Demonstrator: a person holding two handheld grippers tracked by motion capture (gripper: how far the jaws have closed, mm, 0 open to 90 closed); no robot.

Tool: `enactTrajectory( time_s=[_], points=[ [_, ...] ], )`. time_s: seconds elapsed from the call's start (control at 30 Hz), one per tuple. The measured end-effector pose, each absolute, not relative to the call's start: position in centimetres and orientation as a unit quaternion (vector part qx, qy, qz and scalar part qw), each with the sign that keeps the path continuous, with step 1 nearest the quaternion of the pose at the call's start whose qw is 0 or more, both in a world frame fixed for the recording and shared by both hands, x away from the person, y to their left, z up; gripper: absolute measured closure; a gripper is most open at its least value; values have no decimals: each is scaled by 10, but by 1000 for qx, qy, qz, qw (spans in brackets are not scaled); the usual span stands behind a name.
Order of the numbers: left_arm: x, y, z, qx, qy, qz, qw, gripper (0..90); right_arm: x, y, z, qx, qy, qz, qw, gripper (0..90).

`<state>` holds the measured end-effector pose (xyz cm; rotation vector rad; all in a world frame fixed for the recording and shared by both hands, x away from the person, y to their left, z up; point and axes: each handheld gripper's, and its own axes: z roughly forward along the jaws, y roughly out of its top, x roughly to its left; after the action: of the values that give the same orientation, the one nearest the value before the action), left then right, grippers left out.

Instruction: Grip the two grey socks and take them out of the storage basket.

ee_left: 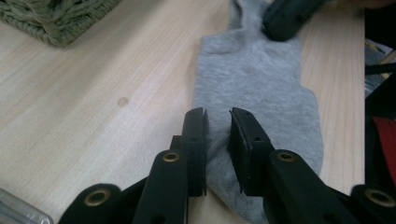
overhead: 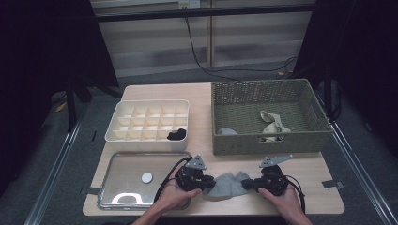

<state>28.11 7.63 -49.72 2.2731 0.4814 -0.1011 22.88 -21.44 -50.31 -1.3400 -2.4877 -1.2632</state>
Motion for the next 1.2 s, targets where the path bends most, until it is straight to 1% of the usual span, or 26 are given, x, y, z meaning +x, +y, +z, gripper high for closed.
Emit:
enactTrajectory(
  time_s=[0.07,0.2,0.27,0.37,0.5,0.57,0.6,0.7,0.83,0.93,0.97,1.07,1.2],
  points=[
    [281,76,-497,895,191,-41,401,747,226,-216,-503,-435,-802,-408,28,859],
    [278,78,-489,888,189,-46,417,759,225,-219,-500,-437,-798,-414,24,825],
    [273,81,-482,884,180,-57,427,769,226,-220,-498,-438,-793,-423,23,822],
    [265,80,-481,886,171,-66,427,774,228,-219,-496,-438,-789,-431,21,824],
    [259,75,-486,897,155,-70,409,768,234,-217,-493,-440,-782,-442,13,834],
    [259,74,-487,901,153,-69,401,757,236,-216,-493,-440,-782,-442,14,832],
    [259,72,-489,906,145,-67,392,748,241,-213,-493,-429,-789,-440,11,800],
    [257,70,-493,915,138,-60,374,723,248,-213,-497,-432,-791,-433,15,790],
    [258,73,-493,914,138,-62,375,707,250,-215,-504,-432,-798,-420,18,765],
    [260,76,-492,917,139,-68,368,653,249,-216,-503,-433,-799,-416,13,740],
    [261,79,-492,917,139,-67,368,635,247,-216,-503,-432,-800,-417,11,717],
    [262,86,-491,919,142,-62,363,618,244,-215,-502,-429,-804,-412,4,717],
    [263,91,-493,912,151,-65,377,618,241,-218,-502,-431,-804,-410,4,718]
  ],
)
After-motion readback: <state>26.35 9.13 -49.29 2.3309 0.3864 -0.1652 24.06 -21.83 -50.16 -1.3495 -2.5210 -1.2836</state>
